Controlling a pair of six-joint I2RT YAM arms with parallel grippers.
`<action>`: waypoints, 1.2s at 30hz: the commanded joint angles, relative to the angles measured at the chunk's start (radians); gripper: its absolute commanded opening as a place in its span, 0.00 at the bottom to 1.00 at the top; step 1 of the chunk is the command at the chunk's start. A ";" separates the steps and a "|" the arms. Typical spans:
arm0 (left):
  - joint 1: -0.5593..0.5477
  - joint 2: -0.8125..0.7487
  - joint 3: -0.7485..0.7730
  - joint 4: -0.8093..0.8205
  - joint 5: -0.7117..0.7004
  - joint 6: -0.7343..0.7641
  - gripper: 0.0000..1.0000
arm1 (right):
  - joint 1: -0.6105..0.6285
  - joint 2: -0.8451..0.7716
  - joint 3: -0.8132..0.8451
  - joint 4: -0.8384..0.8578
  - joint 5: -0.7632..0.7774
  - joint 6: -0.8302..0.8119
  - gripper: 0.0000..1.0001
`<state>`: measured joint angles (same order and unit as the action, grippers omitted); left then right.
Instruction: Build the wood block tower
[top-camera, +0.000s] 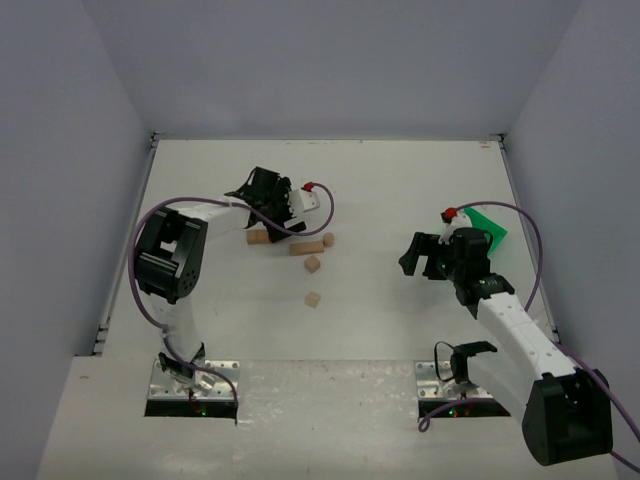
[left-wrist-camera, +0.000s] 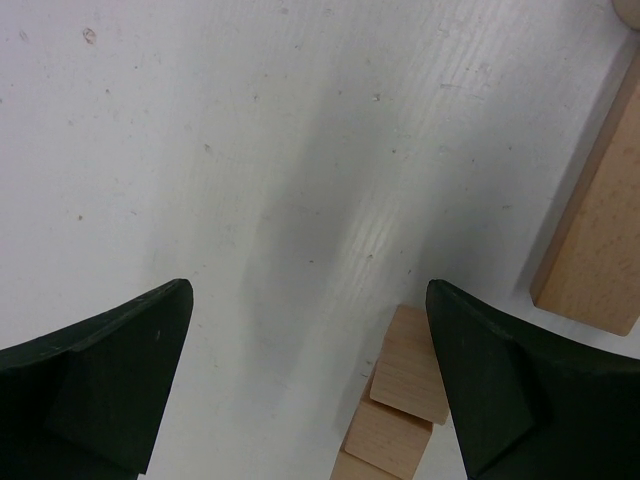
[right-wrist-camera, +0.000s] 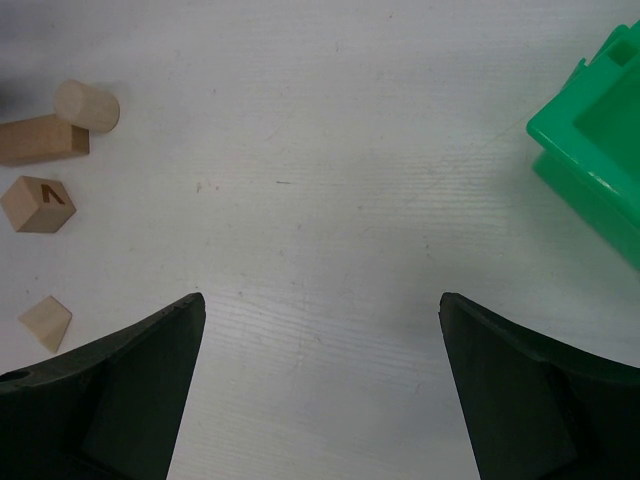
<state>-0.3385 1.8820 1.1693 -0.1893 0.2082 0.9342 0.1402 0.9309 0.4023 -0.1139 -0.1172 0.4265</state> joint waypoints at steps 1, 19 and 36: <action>-0.011 -0.005 -0.010 0.039 -0.016 0.010 1.00 | 0.001 -0.014 0.029 0.023 0.014 -0.005 0.99; -0.011 -0.012 0.013 0.062 -0.020 -0.034 1.00 | 0.001 -0.017 0.027 0.023 0.008 -0.005 0.99; -0.033 -0.104 0.062 -0.078 0.147 -0.042 1.00 | 0.002 -0.067 0.016 0.008 -0.009 -0.011 0.99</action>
<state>-0.3473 1.8224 1.2125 -0.2392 0.2823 0.8824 0.1402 0.8881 0.4023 -0.1151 -0.1169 0.4259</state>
